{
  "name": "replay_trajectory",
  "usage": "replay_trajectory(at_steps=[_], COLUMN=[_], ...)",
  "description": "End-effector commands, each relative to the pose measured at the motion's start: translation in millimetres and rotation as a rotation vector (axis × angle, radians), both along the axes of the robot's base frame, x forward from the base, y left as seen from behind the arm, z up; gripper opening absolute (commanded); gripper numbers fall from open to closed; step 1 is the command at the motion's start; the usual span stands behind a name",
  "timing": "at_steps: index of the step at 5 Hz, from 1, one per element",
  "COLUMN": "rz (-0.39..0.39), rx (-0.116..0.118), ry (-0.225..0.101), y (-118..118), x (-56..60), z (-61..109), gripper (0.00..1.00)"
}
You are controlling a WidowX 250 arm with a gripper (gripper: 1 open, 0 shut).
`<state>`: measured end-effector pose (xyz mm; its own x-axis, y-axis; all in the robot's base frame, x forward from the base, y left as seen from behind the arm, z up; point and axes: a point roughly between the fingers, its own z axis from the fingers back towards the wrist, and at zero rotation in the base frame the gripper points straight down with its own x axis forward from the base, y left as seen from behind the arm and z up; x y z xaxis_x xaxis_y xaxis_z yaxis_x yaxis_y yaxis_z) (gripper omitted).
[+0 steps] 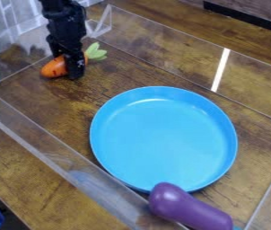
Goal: Remove the carrot from the blue tray and put it on the table
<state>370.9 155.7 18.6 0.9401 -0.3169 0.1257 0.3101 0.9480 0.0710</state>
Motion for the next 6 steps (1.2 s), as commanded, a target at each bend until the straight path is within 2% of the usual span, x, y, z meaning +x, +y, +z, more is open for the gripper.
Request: replay_trajectory(at_steps=[1,2,5,6], rz=[0.074,0.103,0.272,0.313], rx=[-0.007,-0.017,-0.064,-0.067], ry=[-0.007,-0.012,-0.008,-0.011], y=[32,42,41,35], x=[-7.8,-6.5,-20.7,-23.6], z=[2.7,1.9,-0.8,-0.3], gripper=[1.0,0.0,0.0,1.0])
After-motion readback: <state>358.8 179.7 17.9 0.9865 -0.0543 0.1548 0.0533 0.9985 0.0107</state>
